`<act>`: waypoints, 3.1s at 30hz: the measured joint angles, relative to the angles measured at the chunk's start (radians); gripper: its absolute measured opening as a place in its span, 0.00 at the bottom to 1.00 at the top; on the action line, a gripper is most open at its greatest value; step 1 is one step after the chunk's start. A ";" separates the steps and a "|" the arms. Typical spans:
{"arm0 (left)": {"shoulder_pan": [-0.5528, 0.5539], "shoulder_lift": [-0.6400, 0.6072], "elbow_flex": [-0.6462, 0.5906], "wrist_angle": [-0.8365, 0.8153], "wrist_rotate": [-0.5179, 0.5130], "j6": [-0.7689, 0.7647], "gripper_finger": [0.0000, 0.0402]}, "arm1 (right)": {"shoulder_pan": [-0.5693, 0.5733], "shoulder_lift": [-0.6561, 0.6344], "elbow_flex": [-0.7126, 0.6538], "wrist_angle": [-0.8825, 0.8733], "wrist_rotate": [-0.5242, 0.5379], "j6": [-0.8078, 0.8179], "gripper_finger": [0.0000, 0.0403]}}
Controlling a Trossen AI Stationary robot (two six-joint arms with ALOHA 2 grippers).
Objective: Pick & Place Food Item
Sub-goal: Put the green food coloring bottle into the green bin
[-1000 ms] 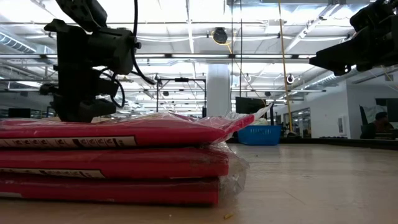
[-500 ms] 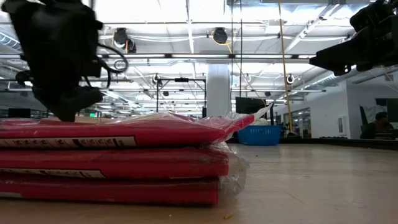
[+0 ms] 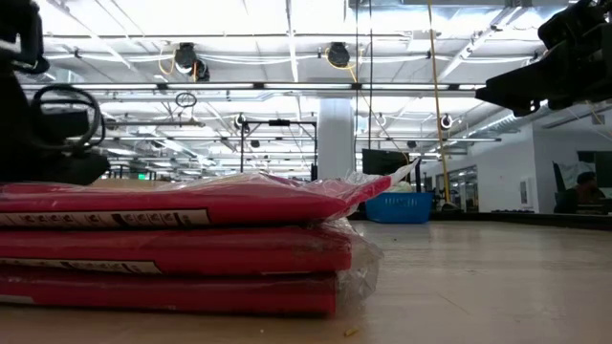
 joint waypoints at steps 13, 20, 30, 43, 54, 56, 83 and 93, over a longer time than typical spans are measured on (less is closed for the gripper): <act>0.067 0.000 -0.100 0.343 -0.222 0.346 0.00 | 0.000 0.000 0.000 0.000 0.000 0.000 0.46; 0.072 0.000 -0.093 0.659 -0.254 0.799 0.00 | 0.000 0.000 0.000 0.000 0.000 0.000 0.46; 0.023 -0.001 -0.077 0.358 -0.194 0.402 0.00 | 0.000 0.000 0.000 0.000 0.000 0.000 0.46; 0.024 -0.001 -0.079 0.120 -0.075 0.229 0.00 | 0.000 0.000 0.000 0.000 0.000 0.000 0.46; 0.153 0.000 -0.082 0.356 -0.236 0.477 0.00 | 0.000 0.000 0.000 0.000 0.000 0.000 0.46; 0.165 0.000 -0.081 0.459 -0.231 0.604 0.00 | 0.000 0.000 0.000 0.000 0.000 0.000 0.46; 0.498 -0.017 0.341 0.174 0.233 1.581 0.39 | 0.000 0.000 0.000 0.000 0.000 0.000 0.46; 0.657 -0.017 0.315 0.170 0.359 1.935 0.58 | 0.000 0.000 0.000 0.000 0.000 0.000 0.46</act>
